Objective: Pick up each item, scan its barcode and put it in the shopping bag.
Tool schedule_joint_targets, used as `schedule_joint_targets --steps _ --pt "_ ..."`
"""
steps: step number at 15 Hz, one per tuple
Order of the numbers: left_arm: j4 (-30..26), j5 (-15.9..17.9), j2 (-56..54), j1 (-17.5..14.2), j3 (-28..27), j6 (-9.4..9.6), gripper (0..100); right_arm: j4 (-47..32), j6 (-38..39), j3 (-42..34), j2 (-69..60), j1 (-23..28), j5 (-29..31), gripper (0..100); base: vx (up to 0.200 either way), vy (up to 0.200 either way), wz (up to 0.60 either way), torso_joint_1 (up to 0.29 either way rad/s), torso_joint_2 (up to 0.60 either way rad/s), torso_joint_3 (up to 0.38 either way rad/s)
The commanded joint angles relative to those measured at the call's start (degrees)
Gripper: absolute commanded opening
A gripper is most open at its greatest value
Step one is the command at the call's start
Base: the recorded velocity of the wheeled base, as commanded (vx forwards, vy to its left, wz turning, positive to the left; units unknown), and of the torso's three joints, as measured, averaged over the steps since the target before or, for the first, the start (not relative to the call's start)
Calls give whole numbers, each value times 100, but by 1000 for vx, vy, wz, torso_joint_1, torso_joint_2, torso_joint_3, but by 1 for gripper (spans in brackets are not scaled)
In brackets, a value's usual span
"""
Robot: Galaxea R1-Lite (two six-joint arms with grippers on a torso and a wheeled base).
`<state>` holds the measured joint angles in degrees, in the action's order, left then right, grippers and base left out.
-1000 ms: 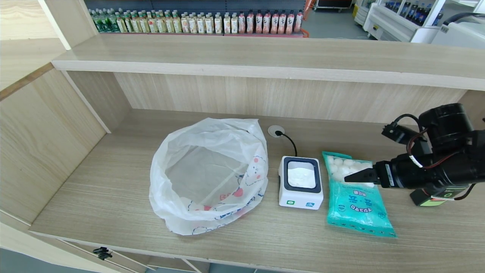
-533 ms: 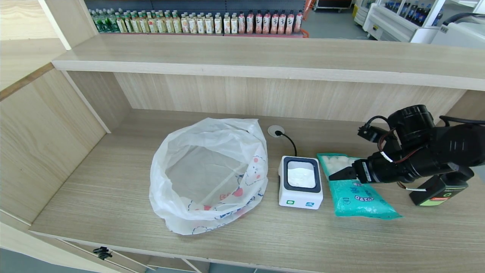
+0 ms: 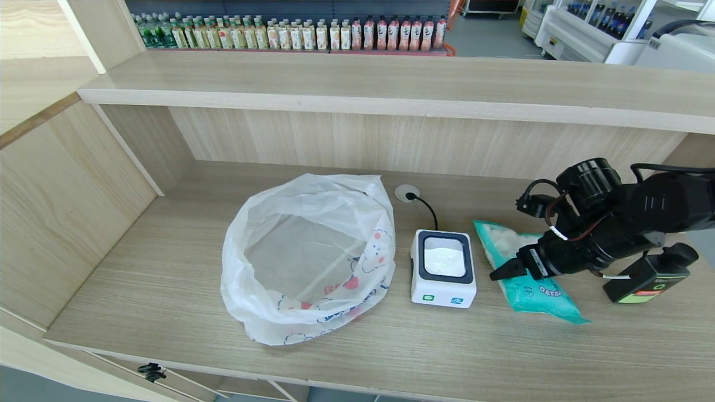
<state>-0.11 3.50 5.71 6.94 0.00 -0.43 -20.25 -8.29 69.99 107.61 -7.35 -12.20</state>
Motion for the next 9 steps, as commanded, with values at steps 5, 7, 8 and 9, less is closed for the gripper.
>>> schedule_joint_targets --steps 5,7,8,9 --pt "-7 2 10 1 0 -1 100 -128 -129 68 -64 6 34 0 0 0 0 0 0 0" --pt "-7 2 10 1 0 -1 100 -339 -138 59 -126 14 104 0 0 0 0 0 0 0" --pt "-7 2 1 1 0 -1 100 -348 -138 50 -152 6 306 0 0 0 0 0 0 0" --pt "-7 2 1 1 0 -1 100 -339 -138 41 -196 6 500 0 0 0 0 0 0 0"
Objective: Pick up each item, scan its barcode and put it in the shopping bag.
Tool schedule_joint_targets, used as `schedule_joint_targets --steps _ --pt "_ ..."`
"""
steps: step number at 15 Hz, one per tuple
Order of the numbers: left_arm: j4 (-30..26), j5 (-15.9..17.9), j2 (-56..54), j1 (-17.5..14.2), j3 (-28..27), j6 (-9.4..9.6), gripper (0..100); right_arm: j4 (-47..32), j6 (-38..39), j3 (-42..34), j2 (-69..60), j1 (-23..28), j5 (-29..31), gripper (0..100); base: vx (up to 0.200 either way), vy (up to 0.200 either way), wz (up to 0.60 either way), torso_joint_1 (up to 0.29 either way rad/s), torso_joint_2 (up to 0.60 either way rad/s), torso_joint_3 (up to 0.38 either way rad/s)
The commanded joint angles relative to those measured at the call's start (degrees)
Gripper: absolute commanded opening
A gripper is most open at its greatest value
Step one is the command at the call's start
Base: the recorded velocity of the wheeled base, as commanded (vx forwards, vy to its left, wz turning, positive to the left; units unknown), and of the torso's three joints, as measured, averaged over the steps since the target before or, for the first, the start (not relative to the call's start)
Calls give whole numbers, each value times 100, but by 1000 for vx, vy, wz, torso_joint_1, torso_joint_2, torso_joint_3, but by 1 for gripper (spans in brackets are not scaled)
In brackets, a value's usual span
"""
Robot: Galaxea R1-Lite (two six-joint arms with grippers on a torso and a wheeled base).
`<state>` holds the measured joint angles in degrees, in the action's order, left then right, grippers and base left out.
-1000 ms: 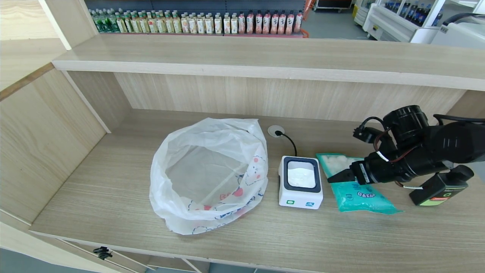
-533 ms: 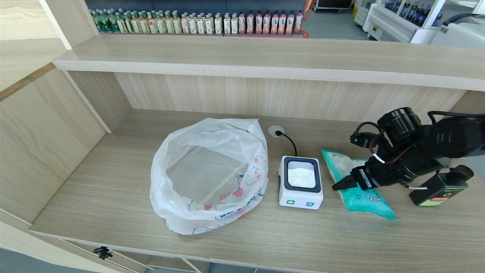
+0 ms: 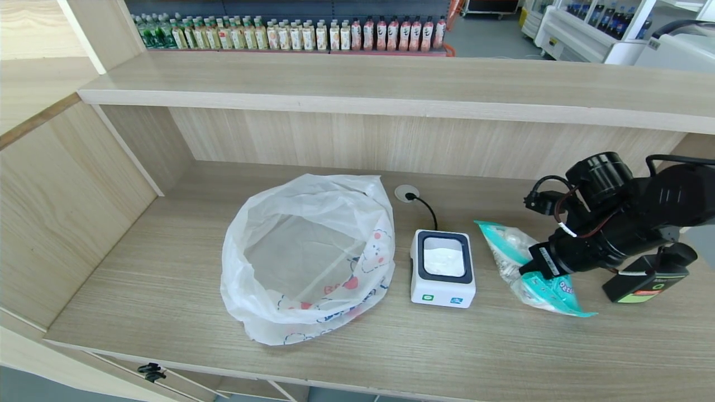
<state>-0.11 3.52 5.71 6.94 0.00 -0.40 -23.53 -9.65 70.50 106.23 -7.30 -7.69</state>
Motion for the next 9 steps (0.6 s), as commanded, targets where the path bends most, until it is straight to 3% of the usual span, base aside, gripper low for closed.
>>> schedule_joint_targets --steps 1,3,4,6,9 --pt "-7 -1 1 1 0 -4 100 -11 7 -19 -164 1 49 0 0 0 0 0 0 0" --pt "-7 -1 1 1 0 -4 100 -11 87 52 -340 1 -162 0 0 0 0 0 0 0" --pt "-7 -1 10 1 0 -4 100 -135 315 210 -603 -8 -637 0 0 0 0 0 0 0" --pt "-7 -1 1 1 0 -4 100 -767 403 641 -762 -17 -786 0 0 0 0 0 0 0" --pt "-7 -1 10 1 0 -4 100 -3088 421 2434 -770 80 -1920 0 0 0 0 0 0 0"
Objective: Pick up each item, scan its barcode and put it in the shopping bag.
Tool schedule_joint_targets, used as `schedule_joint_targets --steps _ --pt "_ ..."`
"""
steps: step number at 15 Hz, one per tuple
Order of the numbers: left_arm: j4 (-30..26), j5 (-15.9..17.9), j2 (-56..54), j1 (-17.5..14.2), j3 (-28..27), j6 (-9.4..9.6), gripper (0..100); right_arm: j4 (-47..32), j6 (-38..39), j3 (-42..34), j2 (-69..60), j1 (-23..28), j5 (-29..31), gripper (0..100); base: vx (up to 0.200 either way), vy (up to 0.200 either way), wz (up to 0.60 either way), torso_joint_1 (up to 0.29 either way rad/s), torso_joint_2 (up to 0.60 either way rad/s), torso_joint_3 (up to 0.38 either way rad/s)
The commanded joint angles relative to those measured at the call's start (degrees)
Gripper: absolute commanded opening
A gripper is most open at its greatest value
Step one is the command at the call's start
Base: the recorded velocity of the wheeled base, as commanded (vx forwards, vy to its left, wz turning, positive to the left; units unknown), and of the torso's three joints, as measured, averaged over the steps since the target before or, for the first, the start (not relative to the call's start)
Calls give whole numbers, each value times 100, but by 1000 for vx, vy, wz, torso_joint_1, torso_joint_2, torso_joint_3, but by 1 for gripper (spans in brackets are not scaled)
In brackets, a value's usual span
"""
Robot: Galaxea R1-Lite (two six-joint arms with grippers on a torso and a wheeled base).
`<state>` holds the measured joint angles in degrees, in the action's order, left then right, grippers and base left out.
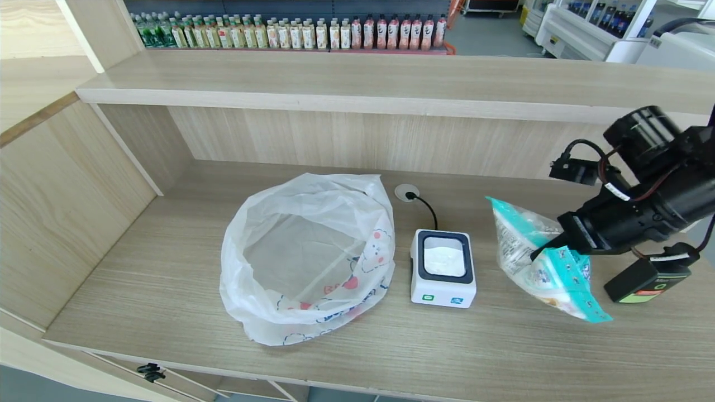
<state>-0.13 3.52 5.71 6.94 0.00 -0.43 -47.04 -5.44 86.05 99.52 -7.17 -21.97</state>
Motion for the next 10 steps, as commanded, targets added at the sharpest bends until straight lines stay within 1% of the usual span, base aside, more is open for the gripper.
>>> schedule_joint_targets --steps 1,4,5,6,7,8,10 --pt "-4 -1 10 1 0 -1 100 -1299 -45 1335 -73 163 -862 0 0 0 0 0 0 0" --pt "5 -1 1 1 0 -1 100 -2142 -309 2047 -56 304 -1372 0 0 0 0 0 0 0" --pt "-4 -1 10 1 0 -1 100 -2344 -362 2249 -47 356 -1732 0 0 0 0 0 0 0" --pt "-4 -1 10 1 0 -1 100 -2564 -370 2530 -30 436 -2286 0 0 0 0 0 0 0" --pt "5 -1 1 1 0 -1 100 -2933 -370 2854 32 497 -2971 0 0 0 0 0 0 0" --pt "-4 -1 10 1 0 -1 100 -3259 -379 2854 67 515 -3516 0 0 0 0 0 0 0" --pt "5 -1 10 1 0 -1 100 -3584 -564 2854 -47 506 -4342 0 0 0 0 0 0 0"
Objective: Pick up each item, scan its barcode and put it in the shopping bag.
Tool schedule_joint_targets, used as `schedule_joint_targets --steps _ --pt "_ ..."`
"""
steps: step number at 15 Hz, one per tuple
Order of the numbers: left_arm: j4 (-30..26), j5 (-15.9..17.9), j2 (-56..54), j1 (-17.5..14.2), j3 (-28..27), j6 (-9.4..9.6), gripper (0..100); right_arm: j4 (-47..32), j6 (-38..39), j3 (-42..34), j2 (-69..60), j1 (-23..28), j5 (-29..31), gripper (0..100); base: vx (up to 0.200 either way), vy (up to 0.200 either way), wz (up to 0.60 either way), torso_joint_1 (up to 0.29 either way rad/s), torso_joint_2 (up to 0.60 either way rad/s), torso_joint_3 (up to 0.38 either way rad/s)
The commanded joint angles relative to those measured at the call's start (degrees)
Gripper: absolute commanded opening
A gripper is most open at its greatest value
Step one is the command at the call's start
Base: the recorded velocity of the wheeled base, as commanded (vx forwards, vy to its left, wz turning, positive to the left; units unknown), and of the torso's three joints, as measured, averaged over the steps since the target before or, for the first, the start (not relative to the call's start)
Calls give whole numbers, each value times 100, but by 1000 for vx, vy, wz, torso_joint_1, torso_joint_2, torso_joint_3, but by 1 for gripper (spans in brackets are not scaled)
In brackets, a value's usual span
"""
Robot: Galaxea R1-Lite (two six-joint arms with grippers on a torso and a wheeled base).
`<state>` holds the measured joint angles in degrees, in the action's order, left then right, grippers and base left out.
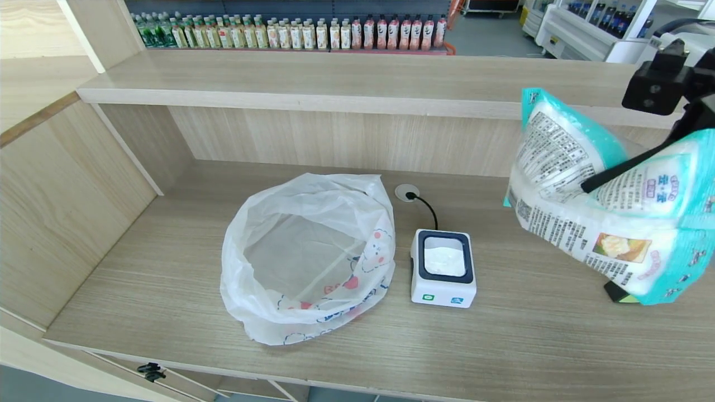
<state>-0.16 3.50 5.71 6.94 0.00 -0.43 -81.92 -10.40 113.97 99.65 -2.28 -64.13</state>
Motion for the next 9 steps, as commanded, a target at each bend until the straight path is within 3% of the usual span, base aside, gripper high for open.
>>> schedule_joint_targets --steps 1,4,9 --pt "-2 2 10 1 0 -1 100 -175 -182 62 -174 17 -433 0 0 0 0 0 0 0" --pt "-2 2 1 1 0 -1 100 -193 -235 62 -613 -115 -1567 0 0 0 0 0 0 0" --pt "-2 2 1 1 0 -1 100 -61 -1272 62 -1272 -1046 -1839 0 0 0 0 0 0 0"
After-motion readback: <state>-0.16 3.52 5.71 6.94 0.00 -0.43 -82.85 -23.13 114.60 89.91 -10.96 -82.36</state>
